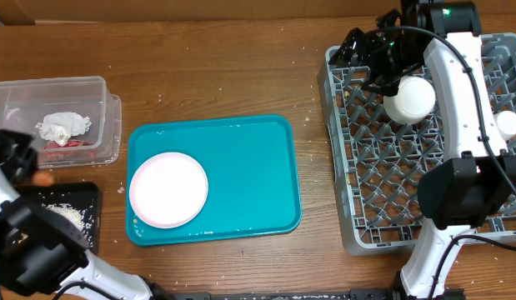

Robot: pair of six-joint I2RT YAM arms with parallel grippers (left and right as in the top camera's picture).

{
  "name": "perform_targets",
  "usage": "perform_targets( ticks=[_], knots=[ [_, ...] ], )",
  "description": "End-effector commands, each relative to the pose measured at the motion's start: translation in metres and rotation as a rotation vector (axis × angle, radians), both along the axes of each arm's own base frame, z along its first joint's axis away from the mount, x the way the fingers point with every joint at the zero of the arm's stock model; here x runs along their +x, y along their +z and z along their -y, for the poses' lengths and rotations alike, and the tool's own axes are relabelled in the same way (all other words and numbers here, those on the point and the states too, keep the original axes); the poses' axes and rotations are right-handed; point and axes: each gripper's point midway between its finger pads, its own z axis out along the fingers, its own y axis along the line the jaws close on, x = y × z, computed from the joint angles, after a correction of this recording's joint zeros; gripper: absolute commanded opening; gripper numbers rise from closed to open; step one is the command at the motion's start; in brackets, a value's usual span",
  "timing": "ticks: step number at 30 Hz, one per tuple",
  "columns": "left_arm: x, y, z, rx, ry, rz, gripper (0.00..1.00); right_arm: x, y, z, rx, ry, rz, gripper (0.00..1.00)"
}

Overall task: Sort waste into correct bins and load items into the dishwasher
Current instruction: 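Carry the carrot left and drop it onto the black rice tray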

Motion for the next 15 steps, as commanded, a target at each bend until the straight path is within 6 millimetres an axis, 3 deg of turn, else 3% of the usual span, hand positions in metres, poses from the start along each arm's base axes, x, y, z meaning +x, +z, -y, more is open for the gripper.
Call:
perform_targets(
  ticks=[1,7,15],
  knots=[
    [-0.028,-0.022,-0.014,-0.03,0.098,-0.033,0.17,-0.001,0.012,-0.001,0.009,0.002,0.032,1.0],
    [-0.057,-0.084,-0.007,-0.102,0.151,-0.089,0.2,-0.002,0.012,-0.001,0.011,-0.002,0.026,1.0],
    [-0.057,-0.123,-0.002,-0.095,0.153,-0.059,0.25,-0.004,0.014,-0.005,0.037,0.005,0.016,1.0]
  ],
)
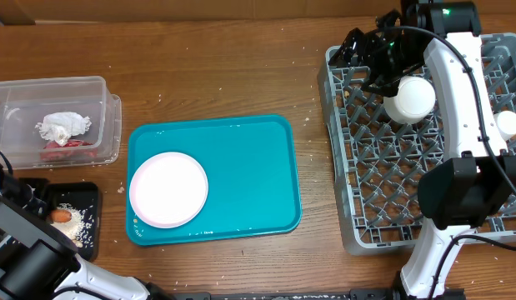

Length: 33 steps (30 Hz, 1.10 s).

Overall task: Sort waste into correct bins and load items into the dishwasher
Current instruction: 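Carry the carrot left and drop it onto the black rice tray, then move the right gripper to the large white plate and grasp its rim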

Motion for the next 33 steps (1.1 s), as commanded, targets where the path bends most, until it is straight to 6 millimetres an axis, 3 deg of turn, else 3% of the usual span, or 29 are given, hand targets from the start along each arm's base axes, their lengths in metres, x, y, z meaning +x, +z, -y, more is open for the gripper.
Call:
perform_targets(
  ticks=[1,5,8,12,16,17,19,23,24,25,26,30,33],
  knots=[
    [-0.004,-0.012,0.007,-0.014,0.019,0.003,0.26,-0.003,0.014,-0.005,0.033,0.005,0.023,1.0],
    [-0.009,-0.017,0.006,0.0,0.016,-0.016,0.37,-0.006,0.014,-0.006,0.04,0.007,0.011,1.0],
    [-0.015,-0.016,0.001,0.029,0.008,-0.05,0.5,-0.008,0.013,-0.006,0.039,0.011,0.004,1.0],
    [-0.014,-0.013,-0.001,0.026,-0.033,-0.051,0.52,-0.01,0.013,-0.009,0.039,0.018,-0.002,1.0],
    [0.009,0.012,0.003,-0.033,-0.094,0.058,0.47,-0.015,0.013,-0.021,0.036,0.052,-0.008,1.0],
    [0.021,0.026,0.002,-0.044,-0.132,0.117,0.46,-0.018,0.013,-0.031,0.035,0.077,-0.004,1.0],
    [0.047,0.072,0.001,-0.021,-0.192,0.255,0.46,-0.025,0.013,-0.05,0.022,0.151,0.013,1.0],
    [0.064,0.127,0.004,0.099,-0.245,0.367,0.49,-0.038,0.006,-0.08,-0.05,0.239,0.026,1.0],
    [0.069,0.141,0.007,0.139,-0.266,0.398,0.52,-0.042,0.005,-0.09,-0.071,0.265,0.032,1.0],
    [0.072,0.15,0.009,0.168,-0.281,0.419,0.69,-0.045,0.004,-0.099,-0.087,0.288,0.04,1.0],
    [0.075,0.157,0.01,0.199,-0.295,0.429,1.0,-0.052,0.003,-0.116,-0.109,0.333,0.059,1.0],
    [0.075,0.158,0.001,0.264,-0.305,0.387,1.0,-0.067,0.001,-0.161,-0.145,0.436,0.123,1.0],
    [0.072,0.15,0.0,0.25,-0.302,0.363,1.0,-0.082,-0.005,-0.21,-0.134,0.537,0.195,1.0]
  ],
)
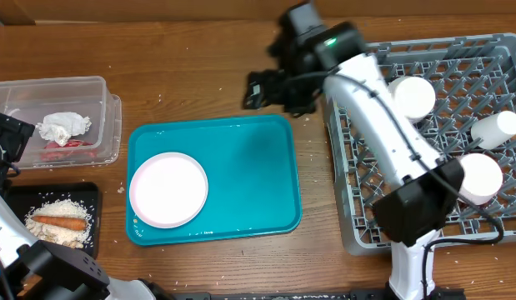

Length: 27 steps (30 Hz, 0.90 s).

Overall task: Sort waste into correct bins and load items into the dishwasher
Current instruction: 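Move the right gripper to the large white plate and grasp its rim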

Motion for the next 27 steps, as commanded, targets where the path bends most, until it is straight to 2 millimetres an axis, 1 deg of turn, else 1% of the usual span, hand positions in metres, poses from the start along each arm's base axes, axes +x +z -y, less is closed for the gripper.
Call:
perform_targets(
  ticks=[1,2,4,6,7,8,11,13,14,15,16,17,18,21,23,25,27],
  knots=[
    [-0.005,-0.009,-0.005,0.007,0.003,-0.046,1.0,-0.013,-0.002,-0.032,-0.014,0.076,0.072,1.0],
    [-0.005,-0.01,-0.005,0.004,0.003,-0.048,1.0,-0.016,-0.004,-0.038,-0.012,0.09,0.074,1.0],
    [-0.004,-0.011,-0.005,0.003,0.002,-0.05,1.0,-0.029,-0.016,-0.056,-0.017,0.135,0.065,1.0],
    [-0.005,-0.011,-0.005,0.001,0.002,-0.051,1.0,-0.041,-0.032,-0.068,-0.034,0.171,0.044,1.0],
    [-0.005,-0.012,-0.004,-0.002,0.001,-0.054,1.0,-0.049,-0.044,-0.074,-0.049,0.193,0.025,1.0],
    [-0.006,-0.012,-0.003,-0.005,0.001,-0.057,1.0,-0.053,-0.05,-0.078,-0.057,0.204,0.015,0.97],
    [-0.009,-0.013,0.0,-0.017,0.001,-0.07,1.0,-0.068,-0.081,-0.089,-0.117,0.245,-0.013,0.83],
    [-0.009,-0.013,0.0,-0.017,0.0,-0.069,1.0,-0.076,-0.1,-0.095,-0.168,0.268,-0.018,0.79],
    [-0.009,-0.013,0.0,-0.017,0.0,-0.069,1.0,-0.08,-0.111,-0.098,-0.204,0.282,-0.013,0.76],
    [-0.009,-0.013,0.0,-0.017,0.0,-0.07,1.0,-0.083,-0.118,-0.1,-0.23,0.287,-0.005,0.73],
    [-0.009,-0.013,0.0,-0.017,0.0,-0.07,1.0,-0.084,-0.125,-0.103,-0.256,0.287,0.006,0.64],
    [-0.009,-0.013,0.0,-0.018,0.0,-0.071,1.0,-0.084,-0.133,-0.105,-0.287,0.276,0.023,0.54],
    [-0.01,-0.014,0.001,-0.024,0.0,-0.076,1.0,-0.083,-0.138,-0.108,-0.302,0.277,0.047,0.49],
    [-0.014,-0.015,0.005,-0.039,0.0,-0.092,1.0,-0.08,-0.146,-0.121,-0.287,0.285,0.084,0.48],
    [-0.014,-0.015,0.005,-0.04,0.0,-0.093,1.0,-0.074,-0.15,-0.127,-0.27,0.254,0.1,0.47],
    [-0.014,-0.015,0.005,-0.04,0.0,-0.094,1.0,-0.069,-0.158,-0.127,-0.281,0.208,0.107,0.47],
    [-0.014,-0.015,0.005,-0.039,0.0,-0.093,1.0,-0.069,-0.168,-0.126,-0.297,0.202,0.092,0.47]
  ],
)
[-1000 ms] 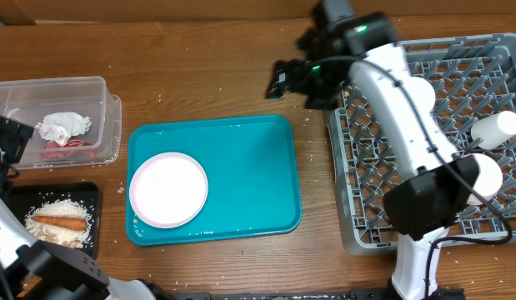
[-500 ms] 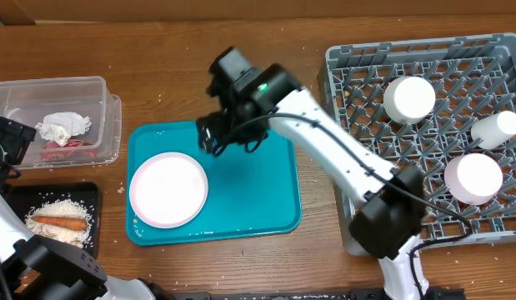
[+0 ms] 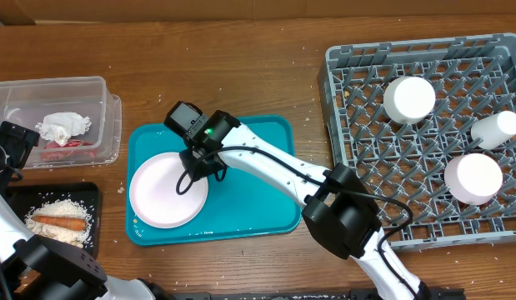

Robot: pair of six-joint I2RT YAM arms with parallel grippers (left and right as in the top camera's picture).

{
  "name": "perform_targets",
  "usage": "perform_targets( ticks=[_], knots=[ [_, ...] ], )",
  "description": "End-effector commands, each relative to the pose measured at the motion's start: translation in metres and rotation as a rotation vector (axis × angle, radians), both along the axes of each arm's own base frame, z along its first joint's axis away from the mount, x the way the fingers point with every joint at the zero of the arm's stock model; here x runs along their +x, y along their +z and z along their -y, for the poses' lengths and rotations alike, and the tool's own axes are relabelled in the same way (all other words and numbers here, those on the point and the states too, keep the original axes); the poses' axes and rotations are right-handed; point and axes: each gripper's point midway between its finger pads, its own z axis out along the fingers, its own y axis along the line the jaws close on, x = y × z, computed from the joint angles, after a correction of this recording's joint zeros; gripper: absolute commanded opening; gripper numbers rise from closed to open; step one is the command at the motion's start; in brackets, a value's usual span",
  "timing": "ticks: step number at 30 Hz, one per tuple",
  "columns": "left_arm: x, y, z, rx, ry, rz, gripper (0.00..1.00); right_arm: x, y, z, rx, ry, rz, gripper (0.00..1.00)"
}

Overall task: Sort waste into correct bins and load items into the dishwasher
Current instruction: 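Move the right gripper to the large white plate and grasp its rim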

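Observation:
A white plate [image 3: 166, 193] lies on the left half of the teal tray [image 3: 249, 187]. My right arm stretches from the front across the tray, and my right gripper [image 3: 192, 171] is over the plate's far right rim, its jaws hidden under the wrist. At the left edge, my left gripper [image 3: 5, 143] sits beside the clear bin [image 3: 91, 92], which holds crumpled paper [image 3: 62, 127]. A carrot [image 3: 57, 222] lies on rice in the black bin [image 3: 89, 200]. The grey dish rack [image 3: 366, 158] holds two white cups [image 3: 409, 98] and a white bottle [image 3: 497, 127].
Crumbs are scattered over the brown table [image 3: 224, 67]. The rack fills the right side and the two bins the left. My right arm's base rises at the front, near the tray's front right corner.
My right gripper has moved from above the tray's far right corner to the far right rim of the plate. The left arm, carrot, bins and rack have not changed.
My left gripper held the carrot beside the clear bin, then over the black bin; then the carrot lay on the rice and the gripper was back by the clear bin. My right gripper was at the rack's far side, then over the tray's far edge, now at the plate.

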Motion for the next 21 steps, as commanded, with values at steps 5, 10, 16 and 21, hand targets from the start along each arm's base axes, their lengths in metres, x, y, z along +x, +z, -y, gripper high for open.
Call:
perform_targets(
  ticks=[5,10,16,21],
  knots=[
    [-0.001,-0.003,-0.002,0.005,-0.007,-0.015,1.0,-0.001,-0.036,0.009,-0.068,-0.048,-0.041,0.43],
    [-0.001,-0.003,-0.002,0.006,-0.007,-0.013,1.0,-0.006,-0.045,0.005,-0.073,-0.053,-0.053,0.37],
    [-0.001,-0.003,-0.002,0.006,-0.007,-0.013,1.0,-0.02,-0.062,0.009,-0.125,-0.036,-0.088,0.26],
    [-0.001,-0.003,-0.002,0.006,-0.007,-0.013,1.0,-0.022,-0.055,0.01,-0.128,-0.036,-0.111,0.09]
  ],
)
